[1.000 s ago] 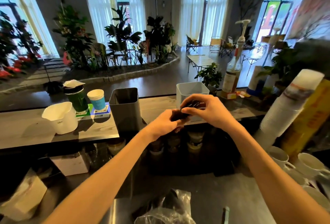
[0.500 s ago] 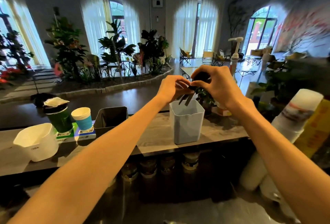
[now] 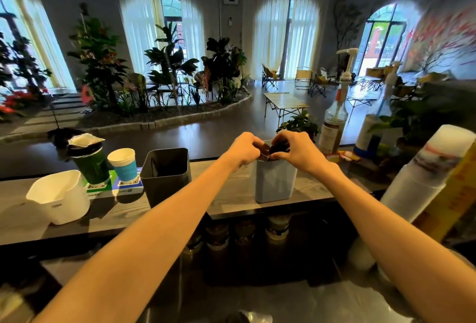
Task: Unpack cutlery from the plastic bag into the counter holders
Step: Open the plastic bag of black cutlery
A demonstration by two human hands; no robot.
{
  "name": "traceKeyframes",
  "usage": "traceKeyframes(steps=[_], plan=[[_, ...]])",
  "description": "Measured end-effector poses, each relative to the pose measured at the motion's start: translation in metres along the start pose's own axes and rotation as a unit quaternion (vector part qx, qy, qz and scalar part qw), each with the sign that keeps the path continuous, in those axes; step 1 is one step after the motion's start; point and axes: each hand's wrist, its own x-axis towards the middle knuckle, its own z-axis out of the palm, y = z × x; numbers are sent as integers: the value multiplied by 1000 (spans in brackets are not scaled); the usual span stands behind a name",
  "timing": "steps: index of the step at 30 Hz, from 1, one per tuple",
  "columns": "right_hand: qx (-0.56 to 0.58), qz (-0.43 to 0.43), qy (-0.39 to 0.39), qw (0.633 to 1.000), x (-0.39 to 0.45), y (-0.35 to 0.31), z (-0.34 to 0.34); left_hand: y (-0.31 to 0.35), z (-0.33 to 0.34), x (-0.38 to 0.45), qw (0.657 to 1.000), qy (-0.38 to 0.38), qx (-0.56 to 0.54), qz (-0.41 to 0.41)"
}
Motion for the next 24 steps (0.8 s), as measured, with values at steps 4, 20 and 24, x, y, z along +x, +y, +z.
traceKeyframes(steps=[4,20,24], plan=[[-24,11,-39,999,-12,0,2,7,-4,-19,997,18,65,27],[193,120,-450,864,-321,-64,167,-149,88,-312,905,-421,44,-31],[56,209,-425,879,-368,-45,235,-207,148,-352,915,-331,205,-104]])
